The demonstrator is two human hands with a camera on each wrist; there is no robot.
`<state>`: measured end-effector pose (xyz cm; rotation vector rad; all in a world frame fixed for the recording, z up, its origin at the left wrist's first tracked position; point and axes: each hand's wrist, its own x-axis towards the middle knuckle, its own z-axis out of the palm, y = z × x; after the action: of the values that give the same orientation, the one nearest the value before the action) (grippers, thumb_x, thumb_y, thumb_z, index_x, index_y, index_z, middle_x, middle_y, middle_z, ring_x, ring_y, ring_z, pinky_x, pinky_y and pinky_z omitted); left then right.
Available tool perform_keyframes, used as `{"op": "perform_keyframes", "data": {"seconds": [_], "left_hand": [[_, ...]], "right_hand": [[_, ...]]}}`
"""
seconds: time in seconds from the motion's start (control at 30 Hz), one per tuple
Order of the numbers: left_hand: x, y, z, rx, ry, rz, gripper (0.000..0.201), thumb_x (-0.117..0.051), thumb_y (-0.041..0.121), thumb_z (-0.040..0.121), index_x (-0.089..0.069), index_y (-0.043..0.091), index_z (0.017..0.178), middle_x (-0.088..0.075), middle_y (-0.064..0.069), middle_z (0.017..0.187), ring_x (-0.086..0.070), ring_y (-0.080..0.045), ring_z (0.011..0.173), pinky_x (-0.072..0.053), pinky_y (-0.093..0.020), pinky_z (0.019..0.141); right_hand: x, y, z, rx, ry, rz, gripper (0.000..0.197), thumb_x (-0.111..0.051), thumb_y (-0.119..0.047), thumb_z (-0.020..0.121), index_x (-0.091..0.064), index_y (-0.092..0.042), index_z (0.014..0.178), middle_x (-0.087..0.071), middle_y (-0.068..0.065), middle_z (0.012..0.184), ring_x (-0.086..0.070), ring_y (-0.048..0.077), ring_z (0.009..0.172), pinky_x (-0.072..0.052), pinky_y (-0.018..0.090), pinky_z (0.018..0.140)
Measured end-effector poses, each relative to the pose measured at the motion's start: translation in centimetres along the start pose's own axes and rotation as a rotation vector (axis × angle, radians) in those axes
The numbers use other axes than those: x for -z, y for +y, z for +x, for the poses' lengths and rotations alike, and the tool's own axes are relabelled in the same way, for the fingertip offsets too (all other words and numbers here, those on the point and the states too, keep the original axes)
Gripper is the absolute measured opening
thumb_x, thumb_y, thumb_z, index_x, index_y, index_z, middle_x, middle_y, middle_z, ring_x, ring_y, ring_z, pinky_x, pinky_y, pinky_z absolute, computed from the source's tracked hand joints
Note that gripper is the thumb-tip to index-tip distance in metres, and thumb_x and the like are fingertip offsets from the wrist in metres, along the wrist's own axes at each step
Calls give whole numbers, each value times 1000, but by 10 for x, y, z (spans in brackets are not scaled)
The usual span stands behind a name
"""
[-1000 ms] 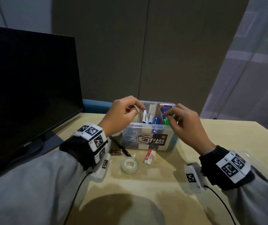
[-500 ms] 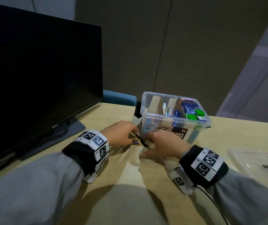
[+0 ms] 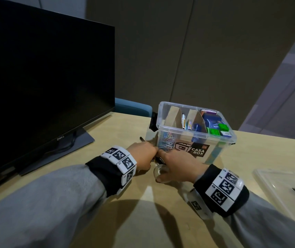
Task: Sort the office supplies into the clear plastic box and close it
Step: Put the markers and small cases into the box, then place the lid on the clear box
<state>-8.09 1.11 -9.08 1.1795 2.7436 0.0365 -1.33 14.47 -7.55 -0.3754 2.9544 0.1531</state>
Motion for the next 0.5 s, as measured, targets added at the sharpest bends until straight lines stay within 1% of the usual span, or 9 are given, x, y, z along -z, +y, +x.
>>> {"op": "perform_keyframes", "data": {"seconds": [0.1, 0.17, 0.2, 0.27, 0.3, 0.37, 0.4, 0.43, 0.5], "left_hand": [[-1, -1, 4, 15, -34, 6, 38, -60, 12, 89, -50, 15, 126, -58, -8, 123, -57, -27, 110, -50, -41, 92], [0, -1, 6, 28, -51, 3, 36, -60, 13, 90, -50, 13, 125, -59, -11, 121, -59, -29, 108, -51, -42, 91], [0, -1, 7, 35, -59, 3, 33, -59, 13, 91, -51, 12, 123, -60, -11, 119, -59, -30, 105, -52, -41, 88], [0, 1, 7, 48, -78, 19, 26, -57, 13, 92, -52, 10, 117, -59, -12, 114, -59, -29, 99, -50, -37, 77], [0, 1, 6, 57, -83, 28, 22, -56, 13, 91, -53, 10, 112, -58, -12, 111, -58, -28, 94, -47, -35, 72], [0, 2, 5, 74, -54, 16, 13, -57, 16, 89, -50, 13, 99, -58, -11, 107, -55, -26, 86, -43, -33, 68], [0, 1, 5, 81, -28, -5, 12, -57, 17, 88, -50, 15, 97, -57, -11, 107, -55, -26, 86, -45, -33, 69], [1, 1, 4, 84, -2, -24, 13, -58, 19, 88, -52, 15, 99, -57, -11, 108, -56, -26, 90, -48, -34, 72], [1, 1, 6, 97, 52, -56, 25, -57, 21, 89, -56, 12, 113, -54, -11, 112, -57, -27, 99, -50, -34, 81]], "right_hand": [[1, 0, 0, 1, -12, 18, 69, -65, -47, 84, -39, -17, 140, -63, 4, 109, -61, 22, 91, -56, 35, 79], [0, -1, 1, -6, -46, 33, 68, -65, -47, 84, -39, -16, 139, -62, 5, 114, -61, 23, 95, -55, 35, 81], [0, -1, 2, -14, -69, 38, 68, -65, -48, 83, -41, -15, 138, -61, 5, 116, -60, 23, 97, -55, 35, 83], [0, -1, 2, -36, -100, 32, 64, -66, -52, 82, -49, -13, 130, -61, 6, 114, -60, 22, 96, -54, 35, 83], [0, -1, 2, -49, -110, 25, 59, -65, -54, 82, -54, -13, 123, -62, 5, 109, -59, 21, 93, -54, 34, 81], [-1, -1, 0, -78, -132, 30, 53, -64, -58, 81, -61, -13, 110, -63, 2, 98, -59, 19, 86, -53, 30, 74], [-1, -2, 1, -101, -132, 35, 52, -63, -60, 81, -62, -14, 106, -64, 1, 95, -60, 17, 84, -52, 28, 71], [-1, -2, 1, -136, -113, 43, 53, -62, -63, 81, -63, -14, 103, -64, 0, 92, -60, 16, 81, -51, 27, 69], [1, -1, 2, -240, -9, 63, 48, -55, -61, 87, -65, -16, 99, -63, -1, 86, -61, 15, 77, -53, 27, 69]]}}
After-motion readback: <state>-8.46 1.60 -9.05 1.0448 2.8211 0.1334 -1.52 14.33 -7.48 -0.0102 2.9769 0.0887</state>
